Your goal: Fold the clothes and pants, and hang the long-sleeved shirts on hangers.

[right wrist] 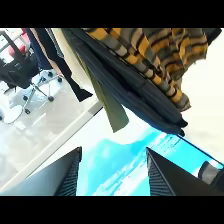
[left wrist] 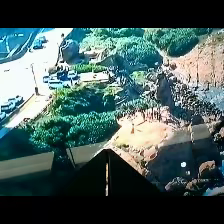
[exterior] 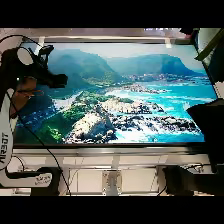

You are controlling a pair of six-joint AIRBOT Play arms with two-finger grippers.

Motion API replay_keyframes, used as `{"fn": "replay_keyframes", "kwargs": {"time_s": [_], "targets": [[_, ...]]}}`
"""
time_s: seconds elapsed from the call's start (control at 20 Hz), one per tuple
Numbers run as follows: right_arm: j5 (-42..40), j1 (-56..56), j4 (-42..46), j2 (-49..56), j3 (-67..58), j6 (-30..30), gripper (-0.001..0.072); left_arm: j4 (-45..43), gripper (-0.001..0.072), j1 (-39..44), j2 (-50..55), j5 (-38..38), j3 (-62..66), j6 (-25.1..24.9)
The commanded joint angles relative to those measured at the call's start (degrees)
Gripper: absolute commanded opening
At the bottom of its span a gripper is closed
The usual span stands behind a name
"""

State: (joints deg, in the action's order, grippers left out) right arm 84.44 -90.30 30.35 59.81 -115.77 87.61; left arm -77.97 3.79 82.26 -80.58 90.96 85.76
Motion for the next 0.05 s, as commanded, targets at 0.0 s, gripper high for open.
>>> {"fn": "replay_keyframes", "kwargs": {"time_s": [0.0], "targets": [[-0.1, 0.2, -0.1, -0.1, -1.7, 0.0, 0.0451, 0.0, 0.0008, 0.0, 0.0, -0.1, 0.0, 0.0]]}}
